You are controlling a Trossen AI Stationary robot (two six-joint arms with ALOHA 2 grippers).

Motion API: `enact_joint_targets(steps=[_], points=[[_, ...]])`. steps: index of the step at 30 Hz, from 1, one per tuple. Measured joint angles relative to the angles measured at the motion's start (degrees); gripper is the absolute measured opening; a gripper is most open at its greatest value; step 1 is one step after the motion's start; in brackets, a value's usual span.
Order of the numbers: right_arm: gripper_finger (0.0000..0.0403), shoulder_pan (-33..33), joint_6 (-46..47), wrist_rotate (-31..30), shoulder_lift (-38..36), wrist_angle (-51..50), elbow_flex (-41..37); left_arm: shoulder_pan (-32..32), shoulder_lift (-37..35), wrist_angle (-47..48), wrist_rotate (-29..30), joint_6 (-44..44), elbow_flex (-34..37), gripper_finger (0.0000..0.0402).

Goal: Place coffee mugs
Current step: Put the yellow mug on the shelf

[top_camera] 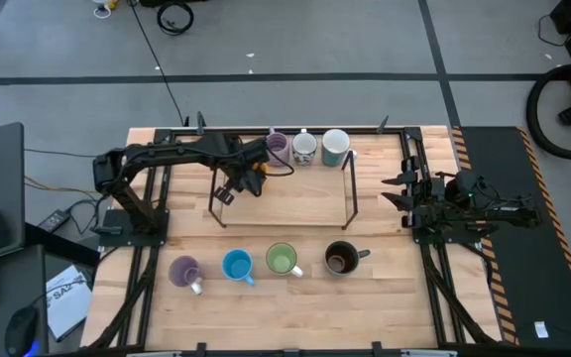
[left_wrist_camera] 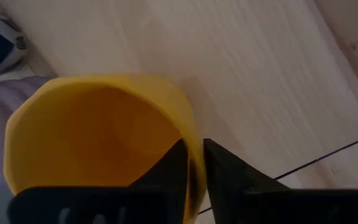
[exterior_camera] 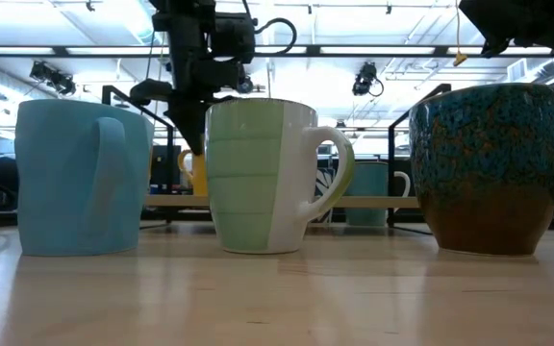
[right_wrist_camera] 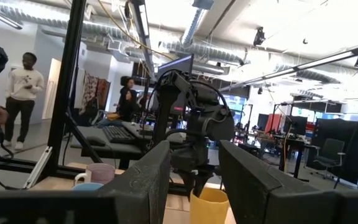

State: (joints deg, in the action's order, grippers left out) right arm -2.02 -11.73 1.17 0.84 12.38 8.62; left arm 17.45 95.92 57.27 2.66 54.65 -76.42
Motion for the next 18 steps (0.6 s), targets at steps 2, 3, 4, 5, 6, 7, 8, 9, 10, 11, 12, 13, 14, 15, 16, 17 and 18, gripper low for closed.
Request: enact_joint_targets(steps=[2,3,4,5,6,7,8,9,10,11,12,13,14,15,16,17,18], points=[[0.0144,0.00,0.00,0.00,0.00,0.00,0.00,-0.09,0.03,0.25,-0.16,-0.01,0.00,0.0087],[0.0144,0.00,0.00,0.00,0.00,-0.01,0.00,-0.22,0.03,0.29,-0.18,-0.27,0.00,0.0098],[0.0144,0.00,0.00,0.00,0.00,-0.01,0.00,-0.37,0.03,0.38,-0.16,-0.69,0.00,0.0111],[0.0144,0.00,0.00,-0.02,0.00,0.00,0.00,-0.37,0.03,0.52,-0.20,-1.12,0.00,0.0122],[0.0144,0.00,0.00,-0.02,0.00,0.00,0.00,-0.37,0.03,0.64,-0.24,-1.29,0.00,0.0134],[0.0144,-0.02,0.00,-0.02,0.00,-0.01,0.00,-0.41,0.03,0.63,-0.23,-1.45,0.00,0.0145],[0.0144,0.00,0.00,-0.02,0.00,-0.02,0.00,-0.59,0.03,0.66,-0.22,-1.74,-0.07,0.0154],[0.0144,-0.02,0.00,-0.02,0.00,-0.02,0.00,-0.64,0.03,0.89,-0.19,-2.30,-0.42,0.0162],[0.0144,-0.02,0.00,-0.02,0.00,-0.02,0.00,-0.66,0.03,1.01,-0.25,-3.31,-1.07,0.0168],[0.0144,-0.02,0.00,-0.02,0.00,-0.01,0.00,-0.70,0.03,1.09,-0.47,-4.28,-1.94,0.0172],[0.0144,-0.01,0.00,-0.02,0.00,-0.02,0.00,-0.70,0.03,1.54,-0.74,-5.14,-2.89,0.0175],[0.0144,-0.02,0.00,-0.02,0.00,-0.01,0.00,-0.67,0.03,2.70,-0.86,-6.47,-3.98,0.0177],[0.0144,0.00,0.00,-0.02,0.00,-0.02,0.00,-0.56,0.03,3.83,-0.97,-8.13,-5.07,0.0177],[0.0144,-0.02,0.00,-0.02,0.00,0.00,0.00,-0.40,0.03,4.49,-1.13,-9.96,-6.16,0.0177],[0.0144,-0.02,0.00,-0.02,0.00,-0.02,0.00,-0.23,0.03,4.95,-1.44,-12.46,-7.24,0.0176],[0.0144,-0.02,0.00,-0.02,0.00,-0.01,0.00,-0.05,0.03,5.54,-1.89,-15.31,-8.19,0.0175],[0.0144,-0.02,0.00,-0.02,0.00,-0.01,0.00,0.16,0.03,6.04,-2.48,-18.45,-9.05,0.0175]])
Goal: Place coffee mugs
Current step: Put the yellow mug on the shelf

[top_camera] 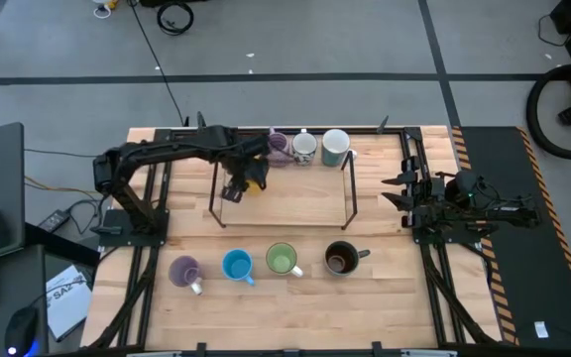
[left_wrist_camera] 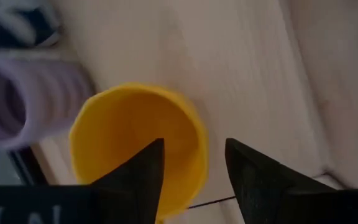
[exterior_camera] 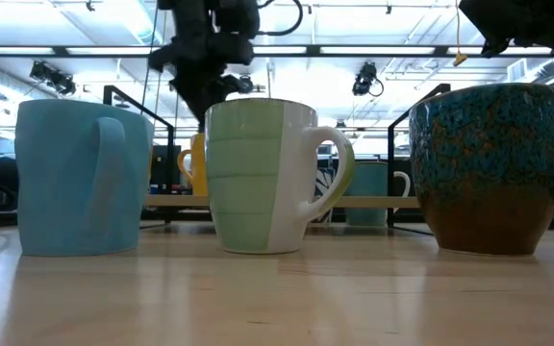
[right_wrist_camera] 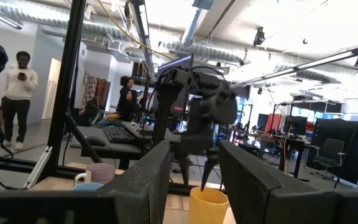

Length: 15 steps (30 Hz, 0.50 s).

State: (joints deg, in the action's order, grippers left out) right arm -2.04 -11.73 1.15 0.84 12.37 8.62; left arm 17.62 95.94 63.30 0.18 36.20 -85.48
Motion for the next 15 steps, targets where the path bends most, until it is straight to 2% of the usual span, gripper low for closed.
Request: enact_joint_targets(steps=[5,10,15], points=[[0.0144,0.00,0.00,0.00,0.00,-0.01,0.00,0.23,0.00,-0.57,-0.47,-19.05,-1.75,0.0174],[0.0144,0.00,-0.14,0.00,0.00,0.06,0.00,0.26,0.00,-5.15,-0.88,-41.55,-1.90,0.0174],[0.0144,0.00,-0.82,-0.02,0.00,0.44,0.00,1.84,0.76,-9.42,-7.61,-61.99,-1.95,0.0174]])
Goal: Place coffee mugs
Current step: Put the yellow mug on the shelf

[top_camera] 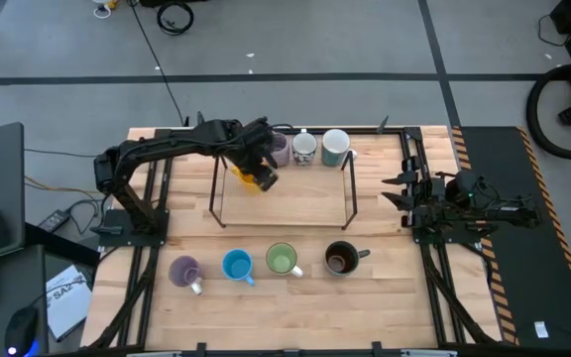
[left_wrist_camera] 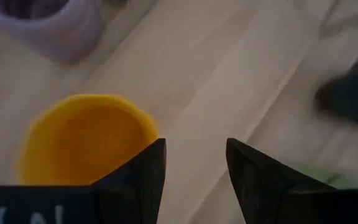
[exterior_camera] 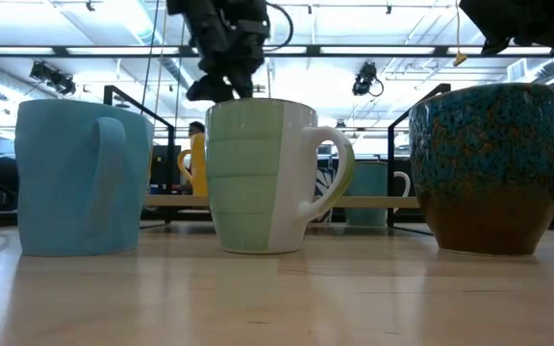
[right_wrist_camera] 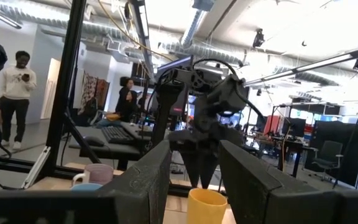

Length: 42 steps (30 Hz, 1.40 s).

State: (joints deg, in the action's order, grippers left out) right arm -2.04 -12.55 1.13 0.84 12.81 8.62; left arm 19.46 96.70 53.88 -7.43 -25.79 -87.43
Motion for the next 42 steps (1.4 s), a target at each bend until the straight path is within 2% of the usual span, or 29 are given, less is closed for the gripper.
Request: enact_joint_targets(steps=[4,7,12,16,25,30,35,42], points=[[0.0144,0.00,-1.08,0.00,0.00,0.01,0.00,0.62,2.41,-0.67,-1.69,-8.36,-0.30,0.0174],[0.0144,0.00,-1.43,0.00,0.00,0.03,0.00,0.47,5.07,2.12,0.27,-7.71,-3.45,0.0174],[0.0144,0.00,-2.24,0.00,0.00,0.38,0.00,-0.57,8.63,10.16,6.94,-3.80,-11.73,0.0174],[0.0144,0.00,-2.42,0.00,0.00,0.40,0.00,-0.54,11.54,15.26,7.30,-6.07,-15.96,0.0174],[0.0144,0.00,-1.58,0.00,0.00,-0.03,0.00,-0.39,15.97,17.93,6.46,-7.58,-16.05,0.0174],[0.0144,0.00,-1.56,0.04,0.00,-0.15,0.00,-0.26,16.96,17.63,9.13,-6.60,-15.97,0.0170],[0.0144,-0.01,-1.56,0.03,0.00,-0.21,0.00,-0.02,17.98,16.36,9.57,-5.09,-15.98,0.0141],[0.0144,0.00,-1.54,0.11,0.00,-0.27,0.00,-0.06,18.60,16.36,9.46,-3.23,-15.99,0.0063]])
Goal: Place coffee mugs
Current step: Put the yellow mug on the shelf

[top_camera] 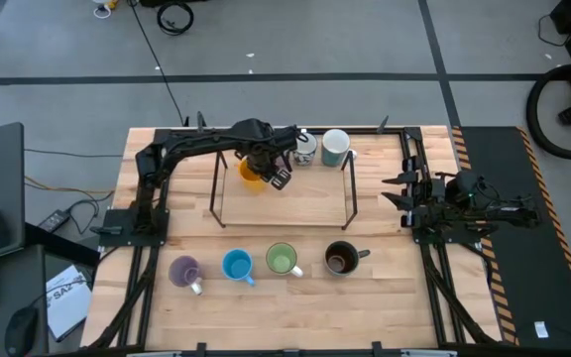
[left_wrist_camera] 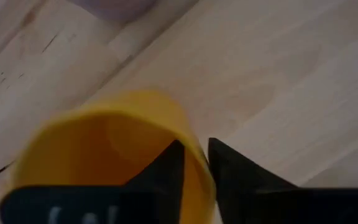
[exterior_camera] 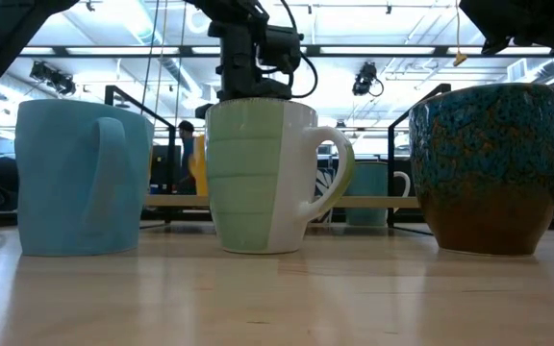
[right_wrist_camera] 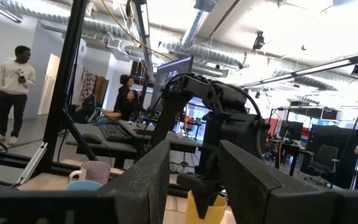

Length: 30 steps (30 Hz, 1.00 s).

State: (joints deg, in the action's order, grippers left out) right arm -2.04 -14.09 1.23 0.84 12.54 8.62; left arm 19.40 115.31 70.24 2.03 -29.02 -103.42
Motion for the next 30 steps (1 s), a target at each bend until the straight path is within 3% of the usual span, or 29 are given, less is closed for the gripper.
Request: enact_joint_targets(steps=[4,11,16,23,26,30], points=[[0.0144,0.00,-0.02,0.04,0.00,-0.20,0.00,0.04,-0.06,0.19,0.81,0.92,-0.09,0.0027],[0.0144,0.00,0.03,0.00,0.00,-0.27,0.00,-0.05,-0.21,3.32,0.41,3.33,-0.63,0.0027],[0.0144,0.00,0.24,0.00,0.00,-0.68,0.00,-1.30,-0.32,9.22,1.60,15.38,-0.94,0.0027],[0.0144,0.00,0.87,0.17,0.00,-1.15,0.00,-7.03,-1.87,10.23,11.57,28.35,-0.88,0.0026],[0.0144,0.00,1.16,0.33,0.00,-1.18,0.00,-8.27,-5.17,7.38,11.47,30.16,1.95,0.0026],[0.0144,0.02,1.90,0.81,0.00,-1.21,0.00,-8.75,-13.08,0.33,11.34,31.53,10.89,0.0026]])
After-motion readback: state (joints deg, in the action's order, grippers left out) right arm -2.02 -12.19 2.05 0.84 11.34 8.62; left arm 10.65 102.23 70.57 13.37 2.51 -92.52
